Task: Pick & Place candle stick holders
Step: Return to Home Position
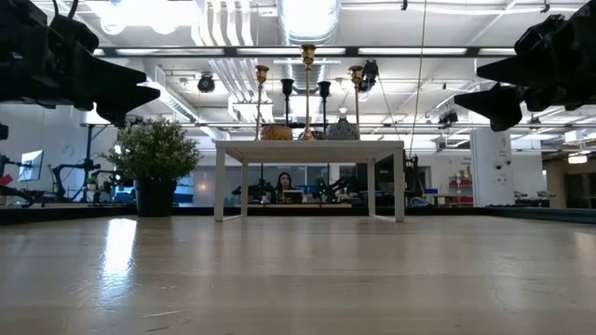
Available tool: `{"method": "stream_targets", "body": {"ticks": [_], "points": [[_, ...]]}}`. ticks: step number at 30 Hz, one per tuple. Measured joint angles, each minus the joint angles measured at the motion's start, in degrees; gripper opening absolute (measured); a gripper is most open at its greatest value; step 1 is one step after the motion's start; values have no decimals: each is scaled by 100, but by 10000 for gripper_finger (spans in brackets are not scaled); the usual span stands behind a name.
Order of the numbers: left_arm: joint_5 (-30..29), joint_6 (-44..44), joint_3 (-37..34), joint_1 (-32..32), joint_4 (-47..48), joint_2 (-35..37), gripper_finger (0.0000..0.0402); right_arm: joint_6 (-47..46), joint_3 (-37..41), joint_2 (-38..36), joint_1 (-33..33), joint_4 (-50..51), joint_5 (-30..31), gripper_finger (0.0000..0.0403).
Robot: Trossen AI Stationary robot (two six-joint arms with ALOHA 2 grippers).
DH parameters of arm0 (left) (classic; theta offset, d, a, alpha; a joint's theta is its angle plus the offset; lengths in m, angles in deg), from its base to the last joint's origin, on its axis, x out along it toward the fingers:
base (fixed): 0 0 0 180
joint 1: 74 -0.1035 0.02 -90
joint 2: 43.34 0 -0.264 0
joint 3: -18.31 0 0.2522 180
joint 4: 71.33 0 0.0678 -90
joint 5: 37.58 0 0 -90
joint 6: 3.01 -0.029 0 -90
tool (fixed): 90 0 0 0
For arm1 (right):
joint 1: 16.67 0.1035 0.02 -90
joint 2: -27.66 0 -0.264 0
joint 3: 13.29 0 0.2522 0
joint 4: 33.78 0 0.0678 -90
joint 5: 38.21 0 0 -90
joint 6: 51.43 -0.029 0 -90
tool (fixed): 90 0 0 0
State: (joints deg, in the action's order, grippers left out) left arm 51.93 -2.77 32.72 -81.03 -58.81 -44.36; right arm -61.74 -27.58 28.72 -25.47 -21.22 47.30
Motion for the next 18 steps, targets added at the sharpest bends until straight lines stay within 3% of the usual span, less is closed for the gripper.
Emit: {"method": "stream_targets", "body": {"ticks": [18], "points": [[2, 0, 0, -2, -1, 0, 273, -15, 0, 207, 0, -1, 7, 353]]}}
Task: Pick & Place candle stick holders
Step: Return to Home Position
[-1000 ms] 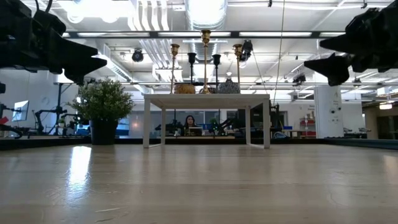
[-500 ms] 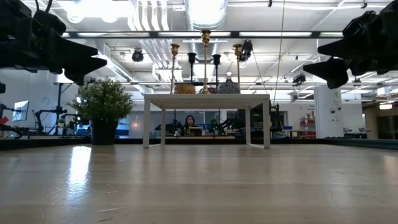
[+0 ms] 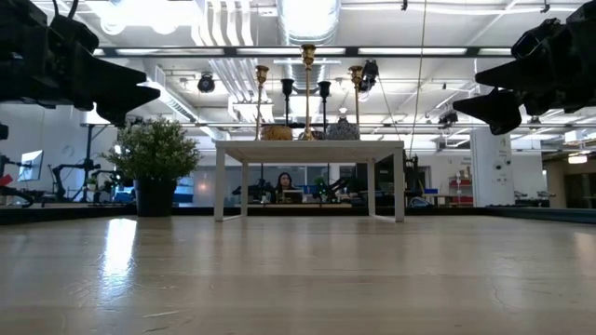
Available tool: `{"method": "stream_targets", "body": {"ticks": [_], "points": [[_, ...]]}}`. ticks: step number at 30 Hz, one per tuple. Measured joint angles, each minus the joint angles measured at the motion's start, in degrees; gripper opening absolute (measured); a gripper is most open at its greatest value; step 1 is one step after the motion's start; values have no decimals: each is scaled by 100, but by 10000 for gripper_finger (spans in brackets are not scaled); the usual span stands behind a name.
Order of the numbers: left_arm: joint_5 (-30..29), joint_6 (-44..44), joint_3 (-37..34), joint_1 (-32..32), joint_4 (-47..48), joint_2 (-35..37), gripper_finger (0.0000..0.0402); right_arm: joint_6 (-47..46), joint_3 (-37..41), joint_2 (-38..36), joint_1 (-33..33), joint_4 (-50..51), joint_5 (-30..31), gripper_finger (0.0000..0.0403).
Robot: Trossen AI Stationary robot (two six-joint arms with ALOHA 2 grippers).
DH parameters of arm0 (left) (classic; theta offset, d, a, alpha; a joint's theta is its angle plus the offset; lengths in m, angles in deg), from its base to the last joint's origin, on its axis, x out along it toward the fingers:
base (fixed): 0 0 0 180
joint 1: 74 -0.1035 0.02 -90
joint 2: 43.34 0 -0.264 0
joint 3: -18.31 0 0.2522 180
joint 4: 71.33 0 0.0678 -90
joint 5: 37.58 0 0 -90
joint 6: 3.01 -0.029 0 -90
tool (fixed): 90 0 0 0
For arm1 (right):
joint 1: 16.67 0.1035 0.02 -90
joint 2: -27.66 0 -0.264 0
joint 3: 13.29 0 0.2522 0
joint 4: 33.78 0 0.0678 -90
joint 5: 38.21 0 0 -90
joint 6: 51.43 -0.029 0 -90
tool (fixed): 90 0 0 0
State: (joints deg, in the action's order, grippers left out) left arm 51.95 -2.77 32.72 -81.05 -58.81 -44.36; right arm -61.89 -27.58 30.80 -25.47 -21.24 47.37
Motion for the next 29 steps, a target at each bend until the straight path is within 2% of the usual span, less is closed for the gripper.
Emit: {"method": "stream_targets", "body": {"ticks": [29], "points": [[0, -1, 0, 1, -1, 0, 273, 1, 0, 2, 0, 0, -2, 343]]}}
